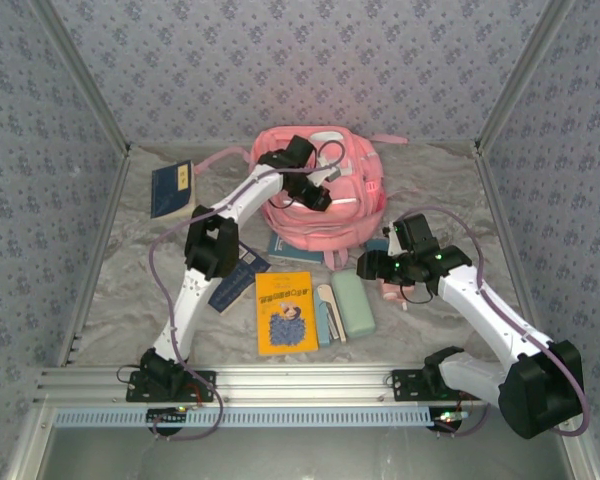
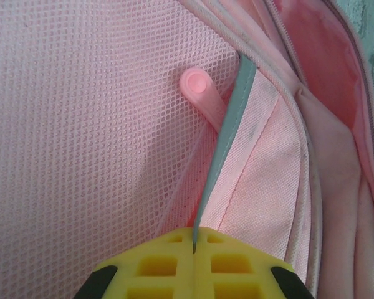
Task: Pack the student bag
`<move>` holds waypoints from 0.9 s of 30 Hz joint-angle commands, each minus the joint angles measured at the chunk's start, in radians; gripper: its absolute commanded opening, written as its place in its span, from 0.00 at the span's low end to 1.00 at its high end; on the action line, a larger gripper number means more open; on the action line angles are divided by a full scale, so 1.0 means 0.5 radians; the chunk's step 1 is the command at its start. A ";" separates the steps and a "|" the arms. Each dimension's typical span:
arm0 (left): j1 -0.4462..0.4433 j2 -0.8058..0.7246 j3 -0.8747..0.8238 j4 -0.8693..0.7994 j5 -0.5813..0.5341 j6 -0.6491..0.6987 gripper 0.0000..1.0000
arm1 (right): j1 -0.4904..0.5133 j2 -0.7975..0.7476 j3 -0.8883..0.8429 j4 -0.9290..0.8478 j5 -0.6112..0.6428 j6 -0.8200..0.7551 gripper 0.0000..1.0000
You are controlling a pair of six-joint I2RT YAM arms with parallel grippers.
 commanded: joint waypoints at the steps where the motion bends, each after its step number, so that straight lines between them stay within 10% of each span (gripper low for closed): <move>1: 0.020 -0.085 0.152 0.017 0.079 -0.118 0.00 | -0.017 0.005 0.065 -0.059 0.085 0.076 0.69; 13: 0.167 -0.287 0.620 0.237 -0.307 -0.625 0.00 | -0.039 0.107 0.277 0.133 0.106 0.305 0.69; 27: 0.178 -0.747 0.706 0.230 -0.526 -0.627 0.00 | -0.038 0.498 0.662 0.251 0.126 0.292 0.69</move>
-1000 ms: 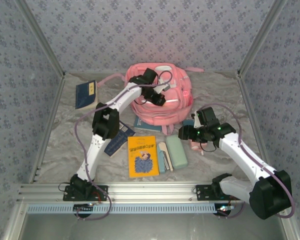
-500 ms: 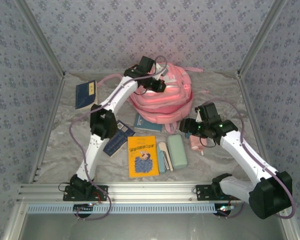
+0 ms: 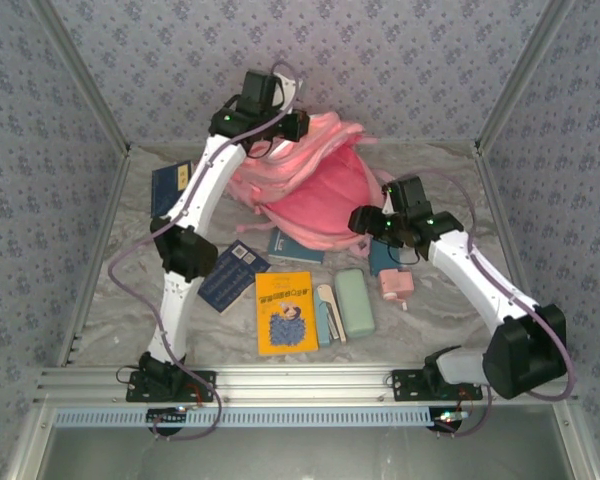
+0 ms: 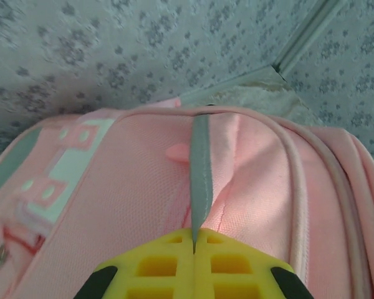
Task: Pack the student bag
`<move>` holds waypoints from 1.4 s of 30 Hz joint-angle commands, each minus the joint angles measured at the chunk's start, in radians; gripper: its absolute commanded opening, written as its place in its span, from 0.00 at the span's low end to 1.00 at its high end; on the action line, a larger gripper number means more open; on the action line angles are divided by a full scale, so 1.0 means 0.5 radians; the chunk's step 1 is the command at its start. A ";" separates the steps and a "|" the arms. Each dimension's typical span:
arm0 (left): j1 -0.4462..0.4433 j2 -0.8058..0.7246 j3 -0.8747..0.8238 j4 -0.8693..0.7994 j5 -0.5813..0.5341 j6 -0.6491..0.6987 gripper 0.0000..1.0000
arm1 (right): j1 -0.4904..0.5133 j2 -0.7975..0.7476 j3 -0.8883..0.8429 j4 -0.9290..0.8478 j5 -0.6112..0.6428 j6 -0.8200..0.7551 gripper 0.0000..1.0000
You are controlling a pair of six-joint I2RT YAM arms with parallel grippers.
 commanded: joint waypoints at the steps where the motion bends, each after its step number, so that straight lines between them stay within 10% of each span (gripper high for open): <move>1: -0.002 -0.358 0.113 0.156 -0.073 -0.012 0.00 | 0.000 0.065 0.103 0.046 0.034 0.014 0.69; 19: 0.025 -1.226 -0.916 0.177 -0.300 0.149 0.00 | 0.608 0.782 0.732 0.193 0.029 0.015 0.69; 27: 0.297 -1.846 -2.254 0.647 -0.624 -0.230 0.00 | 0.734 1.068 0.906 0.036 0.000 -0.080 0.70; 42: 0.504 -2.168 -2.949 0.993 -0.316 -0.574 0.00 | 0.785 0.179 0.170 -0.470 0.760 -0.279 0.75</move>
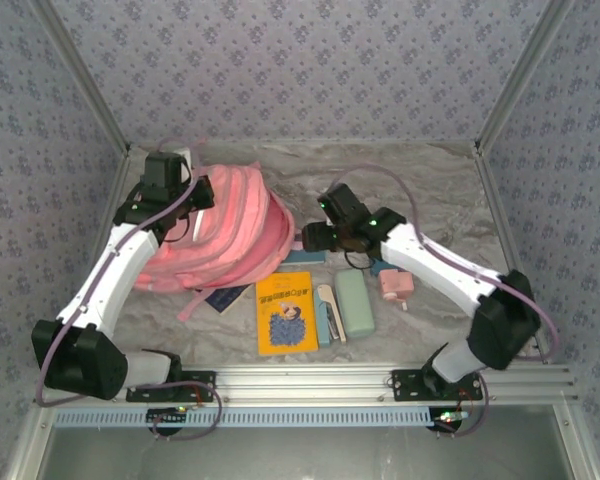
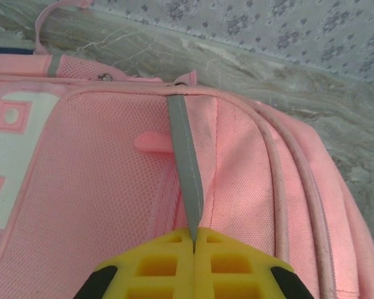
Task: Pack the student bag
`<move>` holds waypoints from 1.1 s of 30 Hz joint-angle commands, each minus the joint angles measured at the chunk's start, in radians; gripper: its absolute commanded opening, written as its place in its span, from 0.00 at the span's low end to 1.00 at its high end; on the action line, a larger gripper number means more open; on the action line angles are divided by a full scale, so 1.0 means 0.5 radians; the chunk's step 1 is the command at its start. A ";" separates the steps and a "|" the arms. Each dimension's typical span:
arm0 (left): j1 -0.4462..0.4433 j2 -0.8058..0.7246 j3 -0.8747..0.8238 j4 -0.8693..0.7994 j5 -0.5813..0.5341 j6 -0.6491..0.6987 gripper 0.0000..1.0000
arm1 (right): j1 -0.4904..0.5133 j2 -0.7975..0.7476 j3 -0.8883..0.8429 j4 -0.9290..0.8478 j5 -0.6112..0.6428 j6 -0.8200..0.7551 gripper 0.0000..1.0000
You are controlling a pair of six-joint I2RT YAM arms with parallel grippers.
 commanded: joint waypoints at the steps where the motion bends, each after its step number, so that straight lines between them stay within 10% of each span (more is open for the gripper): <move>1: 0.003 -0.122 -0.010 0.282 0.181 -0.117 0.00 | 0.035 -0.136 -0.202 -0.278 0.191 -0.031 0.75; 16: -0.063 -0.322 -0.172 0.355 0.371 -0.100 0.00 | -0.055 -0.323 -0.535 0.200 -0.465 0.208 0.70; 28: -0.073 -0.201 -0.100 0.288 0.557 -0.047 0.00 | -0.243 0.640 0.147 1.159 -1.265 0.727 0.43; 33: -0.090 -0.192 -0.025 0.076 0.251 -0.073 0.02 | -0.221 0.805 0.170 1.863 -1.492 1.194 0.25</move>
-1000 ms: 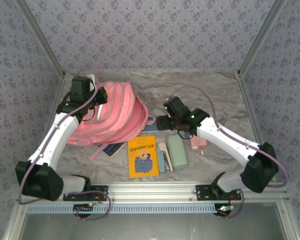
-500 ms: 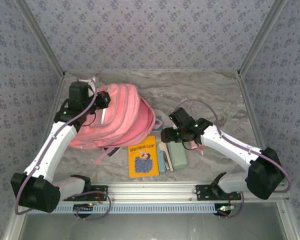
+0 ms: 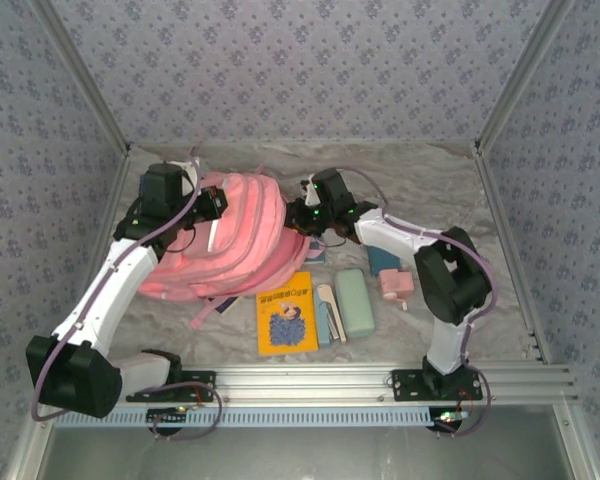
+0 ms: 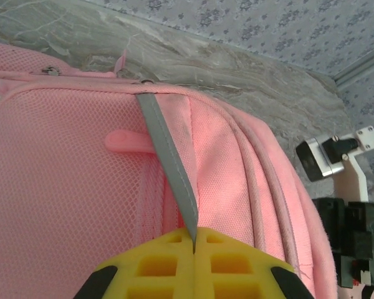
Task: Pack the student bag
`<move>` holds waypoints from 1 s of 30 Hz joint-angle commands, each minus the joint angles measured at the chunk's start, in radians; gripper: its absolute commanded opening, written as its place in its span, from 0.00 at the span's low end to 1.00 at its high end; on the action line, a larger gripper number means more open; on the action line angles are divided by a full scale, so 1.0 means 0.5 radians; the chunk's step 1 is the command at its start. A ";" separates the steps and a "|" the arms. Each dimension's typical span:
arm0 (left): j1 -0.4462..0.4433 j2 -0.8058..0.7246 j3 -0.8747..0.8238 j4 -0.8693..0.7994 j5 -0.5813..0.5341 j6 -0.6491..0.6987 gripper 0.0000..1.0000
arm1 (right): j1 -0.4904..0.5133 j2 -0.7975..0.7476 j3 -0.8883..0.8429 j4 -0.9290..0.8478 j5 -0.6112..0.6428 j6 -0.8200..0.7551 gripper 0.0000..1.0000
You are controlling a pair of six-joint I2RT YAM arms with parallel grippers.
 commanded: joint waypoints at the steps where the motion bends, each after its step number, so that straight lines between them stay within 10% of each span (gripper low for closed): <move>1: -0.040 -0.007 0.225 -0.117 -0.223 0.039 0.07 | 0.029 0.025 0.069 0.581 -0.277 0.384 0.23; 4: -0.099 0.052 0.393 -0.387 -0.379 0.073 0.39 | 0.077 -0.009 0.103 0.590 -0.284 0.376 0.23; 10: -0.224 -0.051 0.419 -0.493 -0.260 0.061 0.65 | 0.170 -0.041 0.195 0.472 -0.266 0.318 0.20; 30: -0.297 0.085 0.230 -0.394 0.042 0.030 0.49 | 0.248 0.066 0.275 0.422 -0.262 0.326 0.16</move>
